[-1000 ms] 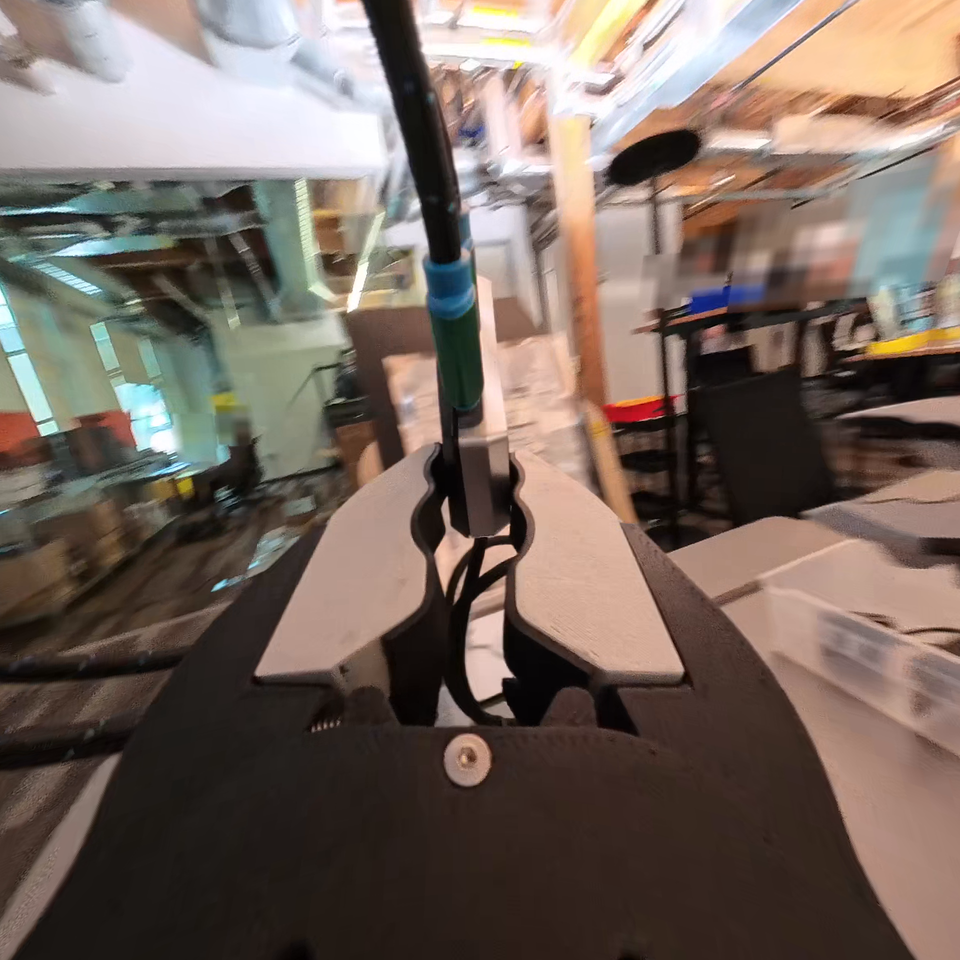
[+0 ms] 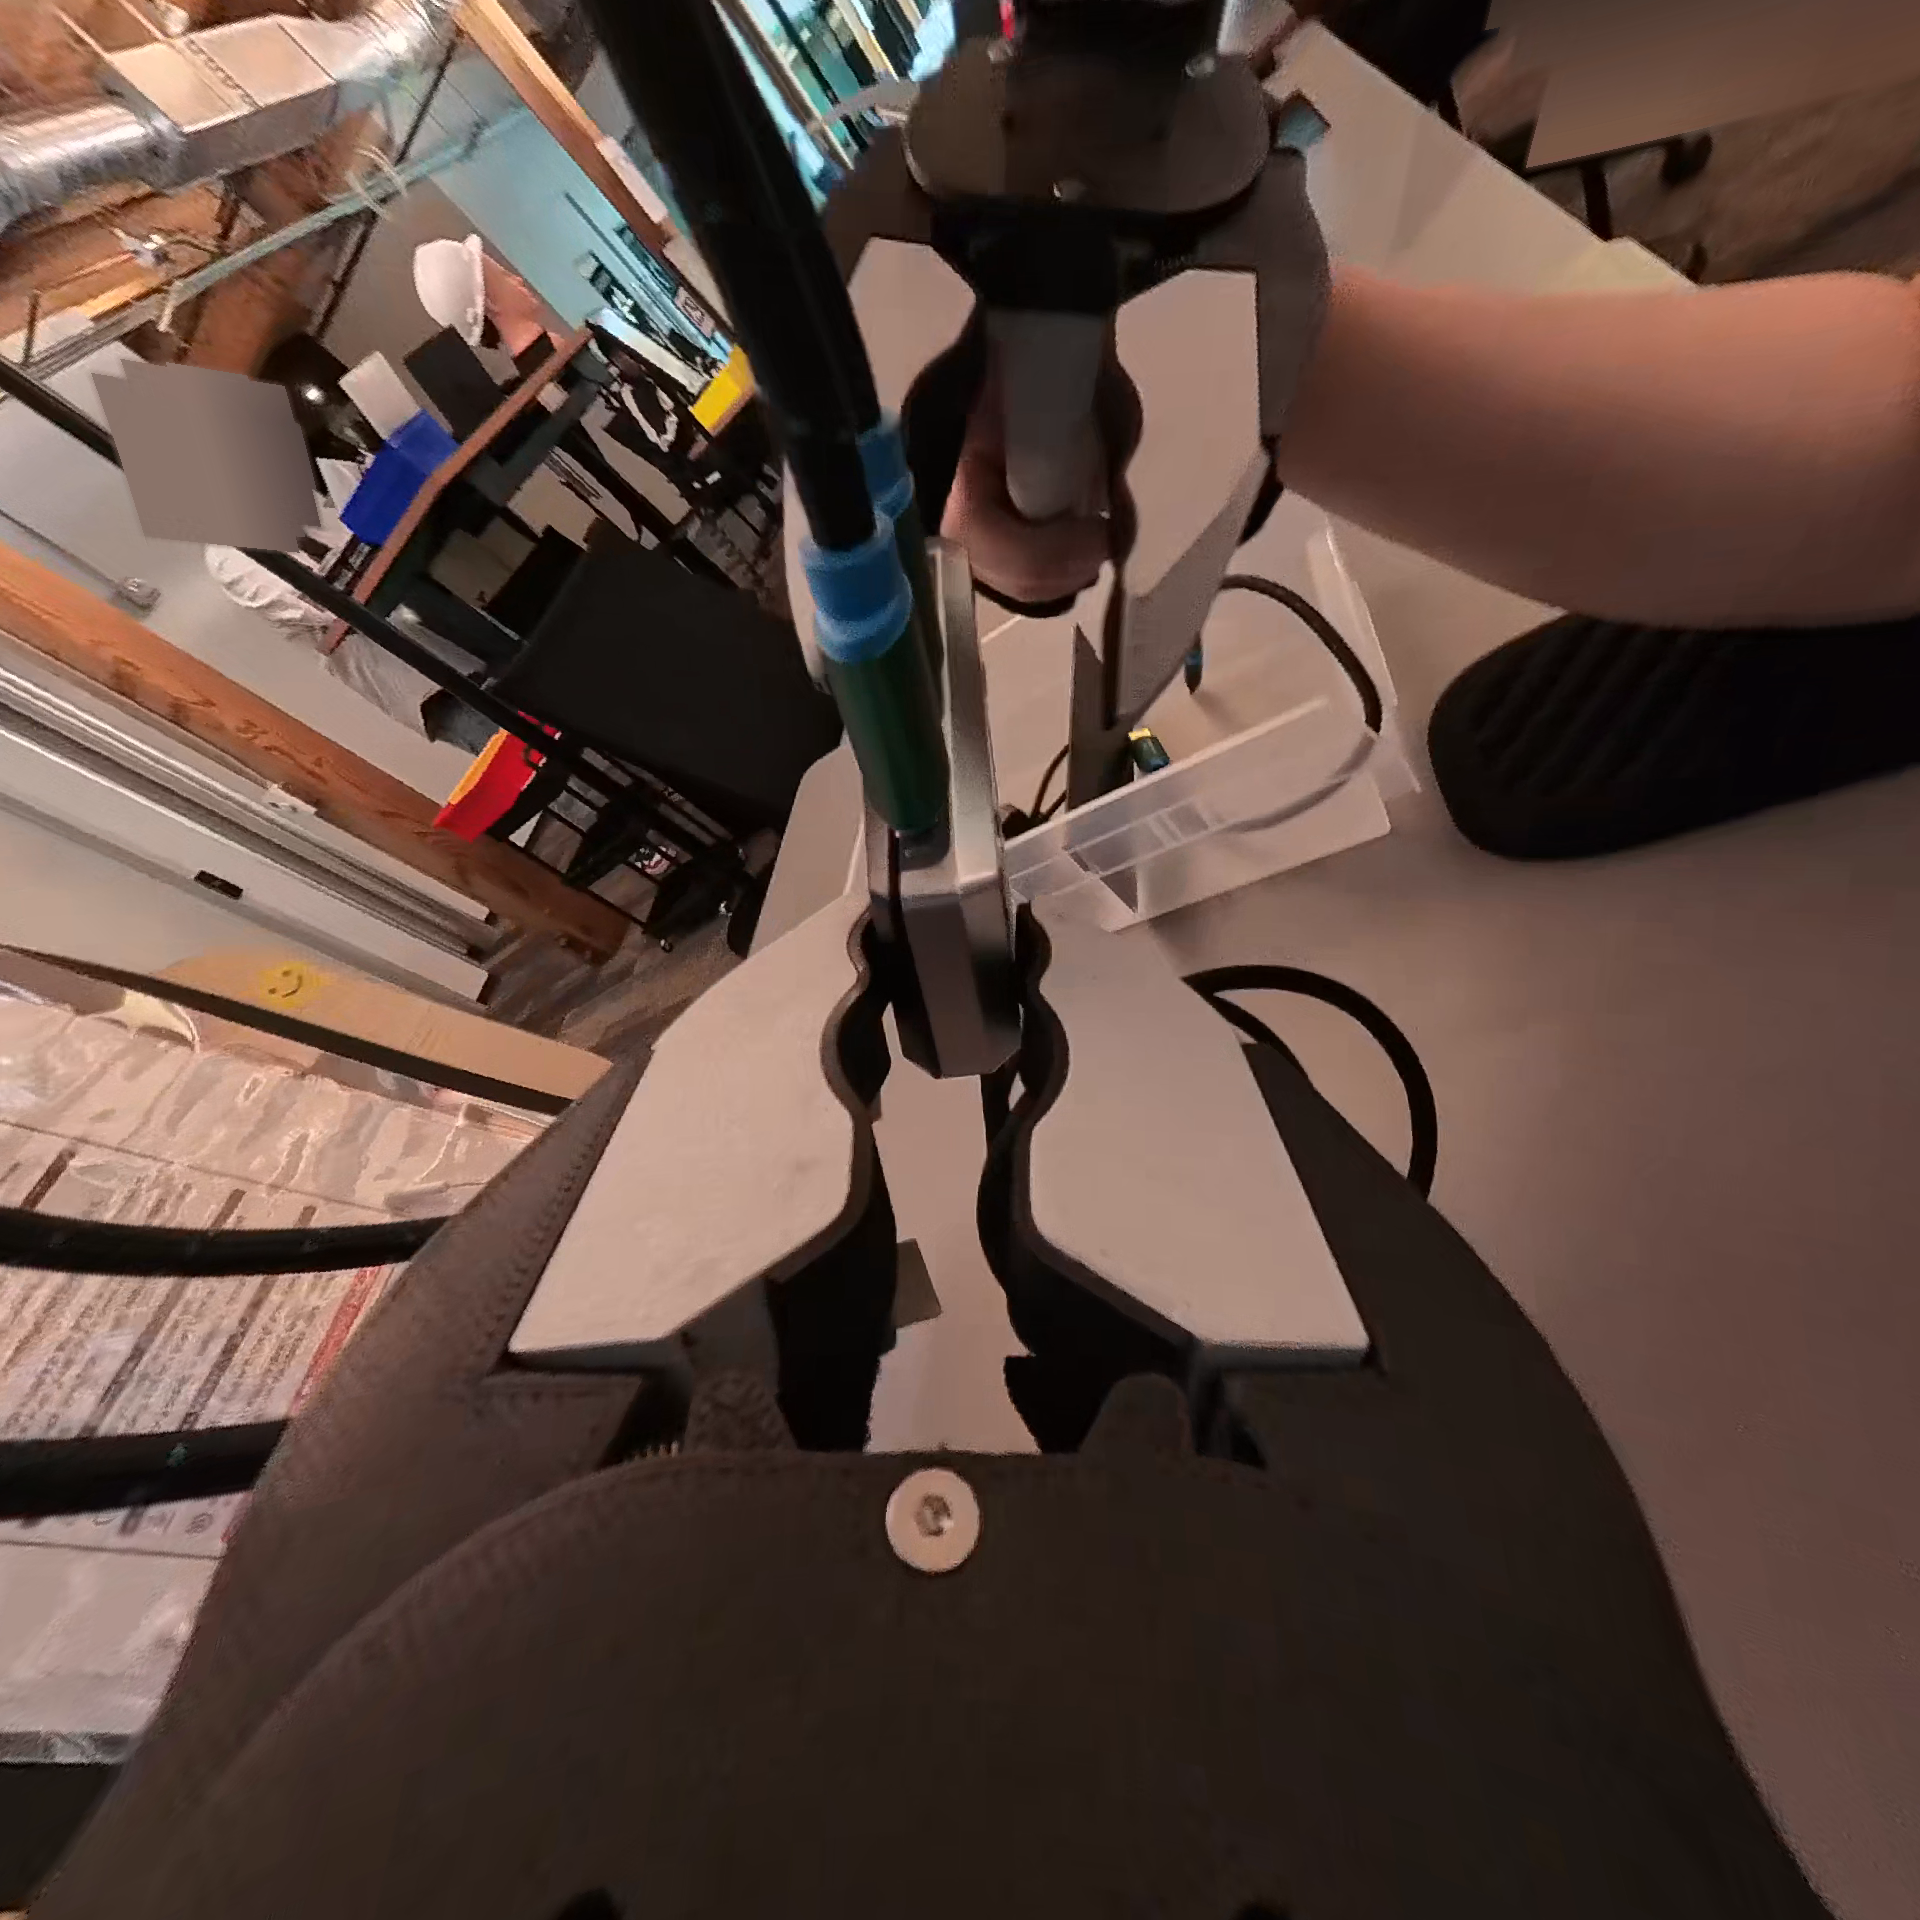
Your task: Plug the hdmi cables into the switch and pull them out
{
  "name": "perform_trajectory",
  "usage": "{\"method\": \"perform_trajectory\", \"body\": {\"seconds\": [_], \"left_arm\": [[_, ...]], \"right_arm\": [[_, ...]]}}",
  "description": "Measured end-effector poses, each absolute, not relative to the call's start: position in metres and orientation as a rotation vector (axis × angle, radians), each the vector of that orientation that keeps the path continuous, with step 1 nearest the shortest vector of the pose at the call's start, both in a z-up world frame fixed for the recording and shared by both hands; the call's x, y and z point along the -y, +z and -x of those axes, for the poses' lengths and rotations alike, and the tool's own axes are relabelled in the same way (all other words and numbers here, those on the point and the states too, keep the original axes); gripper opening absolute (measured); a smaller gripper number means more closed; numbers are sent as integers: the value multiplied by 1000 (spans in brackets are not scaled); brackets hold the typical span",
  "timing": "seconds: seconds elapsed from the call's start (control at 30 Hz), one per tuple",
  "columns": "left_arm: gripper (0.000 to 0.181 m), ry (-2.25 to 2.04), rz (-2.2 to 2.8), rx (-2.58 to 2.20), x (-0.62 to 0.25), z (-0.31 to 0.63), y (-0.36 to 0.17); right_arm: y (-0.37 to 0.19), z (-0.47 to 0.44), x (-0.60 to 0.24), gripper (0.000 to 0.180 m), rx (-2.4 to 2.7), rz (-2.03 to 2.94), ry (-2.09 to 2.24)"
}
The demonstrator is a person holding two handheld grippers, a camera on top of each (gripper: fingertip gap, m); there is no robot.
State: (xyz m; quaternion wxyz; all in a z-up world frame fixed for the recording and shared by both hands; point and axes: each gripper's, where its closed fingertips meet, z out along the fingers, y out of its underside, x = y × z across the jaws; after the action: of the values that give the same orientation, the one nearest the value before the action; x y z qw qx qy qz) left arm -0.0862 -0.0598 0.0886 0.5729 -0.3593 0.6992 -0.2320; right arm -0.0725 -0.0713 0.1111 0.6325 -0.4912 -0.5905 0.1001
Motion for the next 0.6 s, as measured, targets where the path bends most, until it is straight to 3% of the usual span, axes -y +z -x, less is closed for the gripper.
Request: {"method": "perform_trajectory", "body": {"seconds": [0.03,0.13,0.6], "left_arm": [[20,-529,835,-1656,61,85,86],[20,-494,801,-1712,67,82,77],[37,-606,640,-1518,88,58,104]], "right_arm": [[107,72,69,42,1368,1143,193],[97,72,71,23,1441,1168,160],[116,63,88,22,1476,1018,29]]}}
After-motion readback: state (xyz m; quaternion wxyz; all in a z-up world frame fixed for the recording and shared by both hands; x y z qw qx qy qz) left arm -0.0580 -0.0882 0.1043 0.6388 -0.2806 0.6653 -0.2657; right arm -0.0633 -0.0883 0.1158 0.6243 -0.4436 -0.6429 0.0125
